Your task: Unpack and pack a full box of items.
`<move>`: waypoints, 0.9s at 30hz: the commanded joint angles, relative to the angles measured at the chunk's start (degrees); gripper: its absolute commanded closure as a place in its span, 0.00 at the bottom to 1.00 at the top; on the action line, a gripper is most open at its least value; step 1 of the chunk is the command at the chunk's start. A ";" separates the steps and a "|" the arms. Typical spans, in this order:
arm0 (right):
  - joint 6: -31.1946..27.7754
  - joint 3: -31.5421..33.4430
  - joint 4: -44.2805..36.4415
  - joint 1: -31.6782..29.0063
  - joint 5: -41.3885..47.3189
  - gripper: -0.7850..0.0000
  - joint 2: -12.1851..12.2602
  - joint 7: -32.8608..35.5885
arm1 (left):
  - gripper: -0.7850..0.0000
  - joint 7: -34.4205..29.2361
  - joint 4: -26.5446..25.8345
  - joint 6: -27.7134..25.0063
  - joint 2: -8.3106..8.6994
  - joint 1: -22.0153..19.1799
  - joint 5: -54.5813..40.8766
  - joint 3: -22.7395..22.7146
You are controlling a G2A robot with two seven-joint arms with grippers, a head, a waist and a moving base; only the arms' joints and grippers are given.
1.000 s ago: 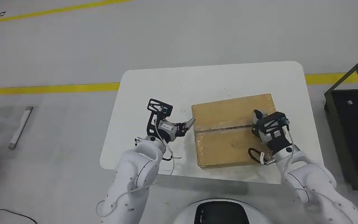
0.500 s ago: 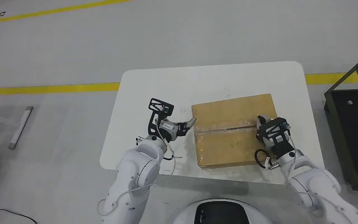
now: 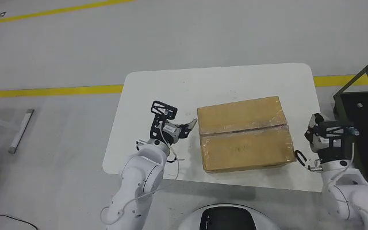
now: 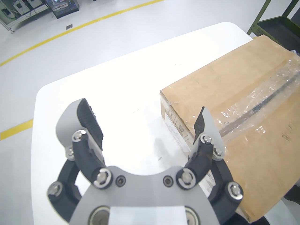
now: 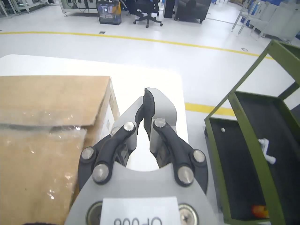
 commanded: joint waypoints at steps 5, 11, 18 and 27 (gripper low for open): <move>-1.98 -4.59 2.64 -2.15 2.31 1.00 -0.67 -2.28 | 0.00 1.90 -0.22 0.24 0.16 0.56 3.53 -0.28; -3.95 -10.96 3.23 0.03 1.81 1.00 -1.33 -2.66 | 0.00 2.21 -1.49 0.59 0.25 1.15 3.75 -1.43; -3.93 -15.80 5.32 5.22 -0.77 1.00 -2.02 -2.71 | 0.00 3.18 -3.35 -0.14 0.33 1.85 3.22 -2.18; -1.31 -10.41 -2.74 3.61 -3.92 1.00 -1.90 -2.07 | 0.00 7.12 -5.96 -1.20 0.43 4.12 2.65 -2.31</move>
